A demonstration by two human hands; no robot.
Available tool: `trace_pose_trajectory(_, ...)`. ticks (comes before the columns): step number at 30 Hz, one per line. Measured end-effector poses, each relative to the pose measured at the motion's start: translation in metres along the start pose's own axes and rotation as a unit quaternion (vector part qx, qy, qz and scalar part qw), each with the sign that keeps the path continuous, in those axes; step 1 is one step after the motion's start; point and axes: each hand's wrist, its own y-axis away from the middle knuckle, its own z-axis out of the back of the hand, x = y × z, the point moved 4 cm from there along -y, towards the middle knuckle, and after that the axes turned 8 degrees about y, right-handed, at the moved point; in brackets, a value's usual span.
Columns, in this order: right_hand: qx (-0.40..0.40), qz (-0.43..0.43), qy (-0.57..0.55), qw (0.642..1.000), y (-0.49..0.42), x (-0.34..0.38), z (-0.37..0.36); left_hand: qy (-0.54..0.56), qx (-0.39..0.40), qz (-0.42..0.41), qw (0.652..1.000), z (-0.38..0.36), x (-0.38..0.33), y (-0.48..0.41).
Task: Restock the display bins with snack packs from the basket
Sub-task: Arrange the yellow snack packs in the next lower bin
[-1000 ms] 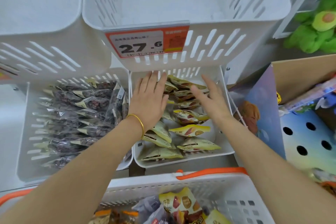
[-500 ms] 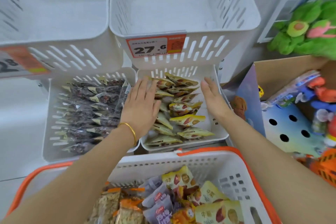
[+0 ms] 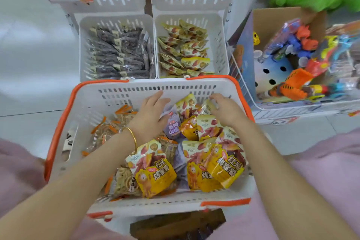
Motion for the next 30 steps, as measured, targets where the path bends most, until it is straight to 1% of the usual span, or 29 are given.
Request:
trace_pose_trajectory(2,0.029,-0.034,0.059,0.997,0.000,-0.007,-0.018,0.009,0.005,0.001,1.000,-0.007,-0.001,0.004)
trace_pose_trajectory(4,0.030,-0.046,0.095,0.994,0.000,-0.008,-0.027,0.010,0.006,0.002,1.000,-0.010,-0.002,0.005)
trace_pose_trajectory(6,0.024,-0.046,0.117,0.992,-0.001,-0.007,-0.029,0.011,0.008,0.000,1.000,-0.013,-0.004,0.004)
trace_pose_trajectory(8,0.029,-0.040,0.115,0.992,-0.002,-0.007,-0.027,0.015,0.009,0.000,1.000,-0.015,-0.005,0.002)
trace_pose_trajectory(11,0.028,0.010,0.125,0.992,0.004,0.001,-0.019,0.027,0.003,-0.002,1.000,-0.017,-0.005,-0.003)
trace_pose_trajectory(13,-0.001,0.060,0.136,0.989,0.012,0.009,-0.005,0.048,0.004,-0.003,0.999,-0.020,-0.006,-0.006)
trace_pose_trajectory(14,-0.018,0.078,0.123,0.989,0.016,0.013,0.004,0.073,0.004,0.000,0.997,-0.021,-0.007,-0.007)
trace_pose_trajectory(17,-0.059,0.111,0.011,0.992,0.026,0.022,0.035,0.179,0.025,0.018,0.983,-0.020,-0.010,-0.010)
trace_pose_trajectory(19,-0.077,0.131,-0.071,0.986,0.031,0.027,0.053,0.195,0.044,0.005,0.980,-0.016,-0.015,-0.012)
trace_pose_trajectory(23,-0.068,0.144,-0.190,0.969,0.035,0.035,0.066,0.224,0.012,-0.004,0.974,0.001,-0.022,-0.017)
trace_pose_trajectory(25,-0.066,0.130,-0.270,0.952,0.035,0.036,0.064,0.237,0.013,-0.013,0.971,0.006,-0.022,-0.017)
trace_pose_trajectory(27,-0.075,0.113,-0.353,0.926,0.034,0.034,0.060,0.263,0.016,0.011,0.965,0.007,-0.019,-0.015)
trace_pose_trajectory(30,-0.123,0.088,-0.435,0.888,0.033,0.024,0.055,0.268,0.001,0.034,0.963,0.007,-0.019,-0.012)
